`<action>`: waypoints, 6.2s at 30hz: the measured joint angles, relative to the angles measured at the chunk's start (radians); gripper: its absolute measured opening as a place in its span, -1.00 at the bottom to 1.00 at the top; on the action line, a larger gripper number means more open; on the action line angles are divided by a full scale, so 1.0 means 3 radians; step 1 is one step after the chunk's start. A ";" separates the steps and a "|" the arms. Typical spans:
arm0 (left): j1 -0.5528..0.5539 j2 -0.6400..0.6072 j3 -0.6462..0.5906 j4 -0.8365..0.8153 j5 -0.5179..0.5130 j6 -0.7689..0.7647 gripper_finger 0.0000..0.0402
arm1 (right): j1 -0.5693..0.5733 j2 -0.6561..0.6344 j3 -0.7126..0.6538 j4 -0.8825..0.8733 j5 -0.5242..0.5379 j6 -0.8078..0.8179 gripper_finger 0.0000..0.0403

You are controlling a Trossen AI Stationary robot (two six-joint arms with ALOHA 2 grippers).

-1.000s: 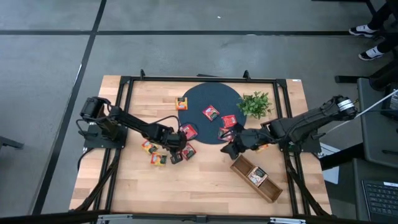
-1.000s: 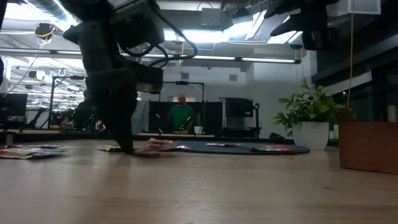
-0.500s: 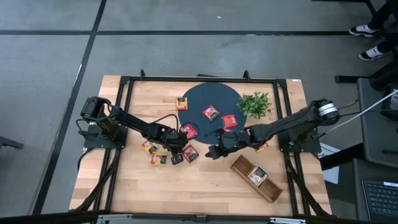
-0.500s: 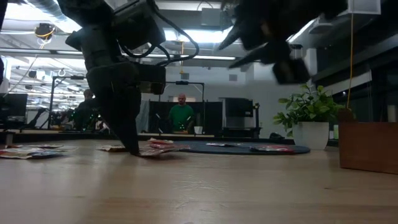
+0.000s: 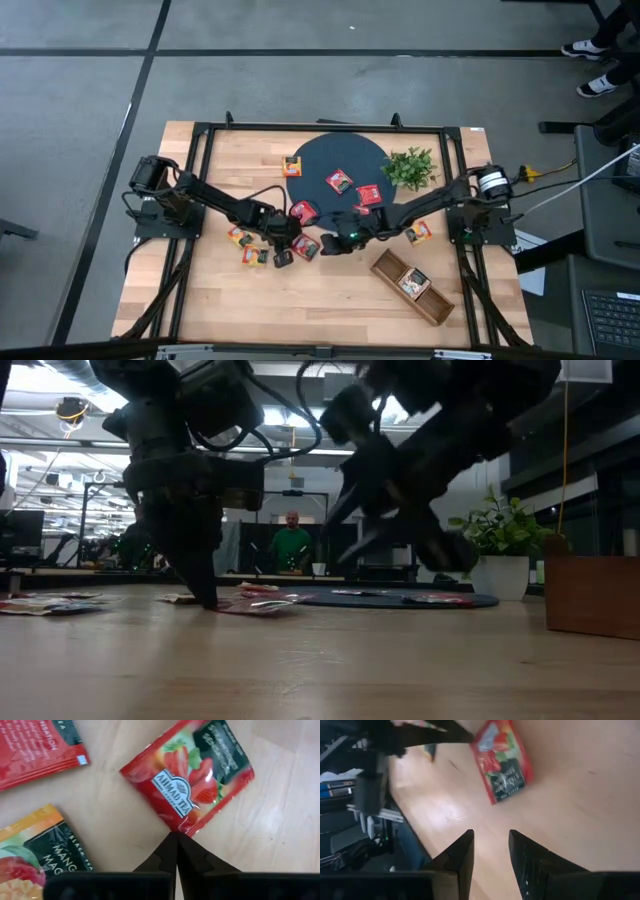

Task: Pick & Place Tea
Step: Put the red tea bag into the right section of the wooden organizer

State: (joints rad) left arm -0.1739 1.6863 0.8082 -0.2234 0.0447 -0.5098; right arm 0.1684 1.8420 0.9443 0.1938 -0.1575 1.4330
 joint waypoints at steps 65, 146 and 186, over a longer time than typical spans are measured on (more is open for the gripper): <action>-0.0003 0.0113 0.0003 0.0263 -0.0062 -0.0009 -0.97 | -0.0156 0.0390 -0.0001 0.0315 0.0519 -0.0271 -0.95; -0.0007 -0.0542 -0.0001 -0.0636 -0.0080 0.0086 -0.98 | 0.1313 -0.1564 0.0912 -0.4757 -0.1113 -0.0217 -0.99; -0.0007 -0.0543 -0.0001 -0.0613 -0.0084 0.0088 -0.95 | 0.1546 -0.1559 0.0145 -0.4274 -0.1010 0.0273 -0.76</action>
State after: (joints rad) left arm -0.1761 1.5234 0.8078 -0.4072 0.0196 -0.4835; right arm 0.6323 1.3743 0.9878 -1.0885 -0.4606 1.5150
